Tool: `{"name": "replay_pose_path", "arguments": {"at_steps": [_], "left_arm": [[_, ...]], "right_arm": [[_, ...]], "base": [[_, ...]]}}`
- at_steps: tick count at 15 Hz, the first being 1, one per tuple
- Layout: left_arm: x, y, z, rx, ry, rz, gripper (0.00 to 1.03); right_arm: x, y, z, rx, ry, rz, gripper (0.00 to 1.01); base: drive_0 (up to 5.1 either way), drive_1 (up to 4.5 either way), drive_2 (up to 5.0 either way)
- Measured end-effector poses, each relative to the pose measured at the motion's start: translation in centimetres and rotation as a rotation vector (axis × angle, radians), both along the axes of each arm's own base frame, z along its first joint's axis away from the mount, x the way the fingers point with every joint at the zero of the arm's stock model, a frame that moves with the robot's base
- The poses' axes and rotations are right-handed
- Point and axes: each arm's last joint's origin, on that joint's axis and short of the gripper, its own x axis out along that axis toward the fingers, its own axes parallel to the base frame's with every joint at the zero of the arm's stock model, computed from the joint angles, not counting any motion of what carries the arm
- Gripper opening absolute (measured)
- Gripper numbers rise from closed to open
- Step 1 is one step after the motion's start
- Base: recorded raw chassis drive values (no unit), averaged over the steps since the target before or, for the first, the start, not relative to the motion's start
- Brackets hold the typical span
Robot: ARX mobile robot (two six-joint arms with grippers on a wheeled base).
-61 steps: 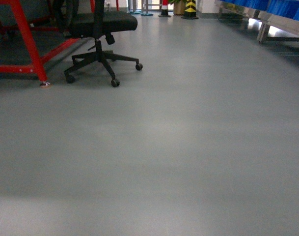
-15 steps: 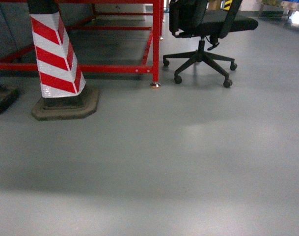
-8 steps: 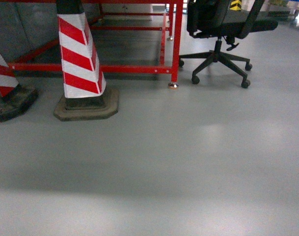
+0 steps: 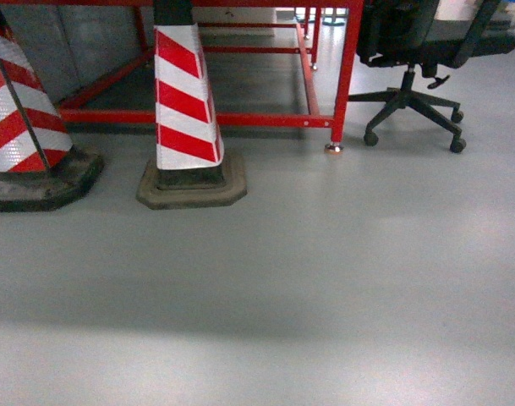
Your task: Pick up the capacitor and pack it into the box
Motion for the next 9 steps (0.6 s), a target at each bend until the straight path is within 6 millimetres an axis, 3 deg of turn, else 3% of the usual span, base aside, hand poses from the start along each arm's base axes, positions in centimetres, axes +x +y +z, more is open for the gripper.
{"name": "replay_pose_path", "arguments": {"at_steps": [9], "left_arm": [[0.0, 0.0, 0.0, 0.0, 0.0, -0.001, 0.44]], "right_arm": [[0.0, 0.0, 0.02, 0.0, -0.002, 0.0, 0.98]], "base": [[-4.9, 2.43, 2.4]]}}
